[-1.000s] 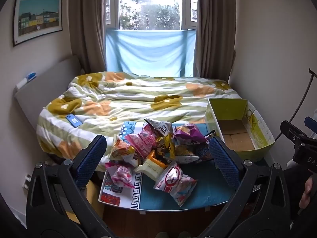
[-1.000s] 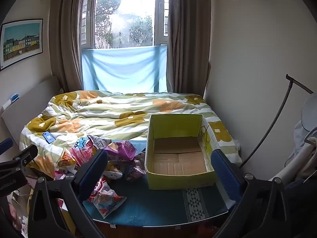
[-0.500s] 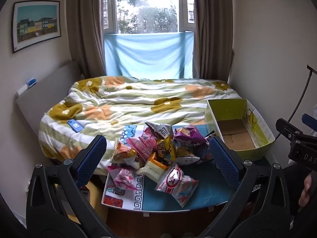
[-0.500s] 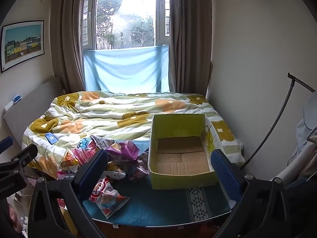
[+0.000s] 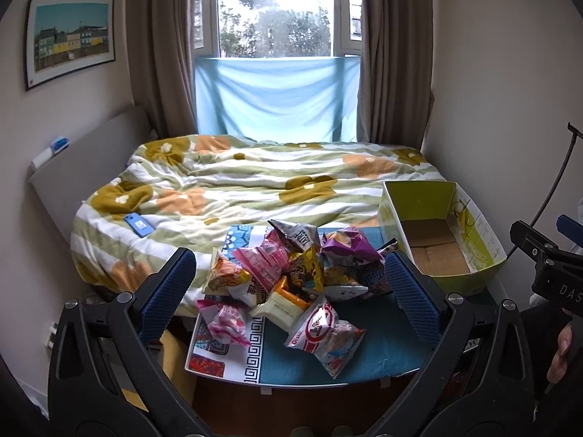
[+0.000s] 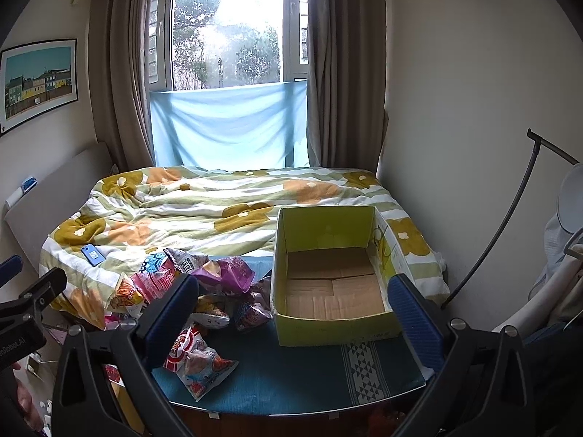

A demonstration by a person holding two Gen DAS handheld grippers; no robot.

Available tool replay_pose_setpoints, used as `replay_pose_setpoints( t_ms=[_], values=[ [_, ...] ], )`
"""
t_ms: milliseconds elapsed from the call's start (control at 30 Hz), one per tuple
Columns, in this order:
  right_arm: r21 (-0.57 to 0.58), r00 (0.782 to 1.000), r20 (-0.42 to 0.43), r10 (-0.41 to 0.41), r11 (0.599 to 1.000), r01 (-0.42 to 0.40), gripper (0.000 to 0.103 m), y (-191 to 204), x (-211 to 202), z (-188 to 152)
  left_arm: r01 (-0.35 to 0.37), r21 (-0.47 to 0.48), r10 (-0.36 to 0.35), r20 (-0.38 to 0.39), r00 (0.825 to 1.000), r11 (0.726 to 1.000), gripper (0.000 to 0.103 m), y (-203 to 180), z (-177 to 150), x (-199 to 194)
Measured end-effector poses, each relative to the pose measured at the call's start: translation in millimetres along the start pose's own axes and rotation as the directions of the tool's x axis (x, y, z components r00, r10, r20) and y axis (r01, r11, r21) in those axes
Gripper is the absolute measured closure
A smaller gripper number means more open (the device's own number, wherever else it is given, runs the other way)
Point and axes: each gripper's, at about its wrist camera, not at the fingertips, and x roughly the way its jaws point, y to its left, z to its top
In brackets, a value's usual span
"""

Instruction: Organize snacks

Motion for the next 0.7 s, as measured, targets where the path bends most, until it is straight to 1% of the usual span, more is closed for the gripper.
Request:
replay_pose_setpoints(
  t_ms=[700],
  values=[
    [0.004, 1.000, -0.009, 0.003, 1.000, -0.003, 0.000, -2.1, -2.1, -4.8, 0.002, 0.026, -0.002, 0.003, 1.000, 1.000, 0.001, -9.9, -1.1, -3.4]
  ],
)
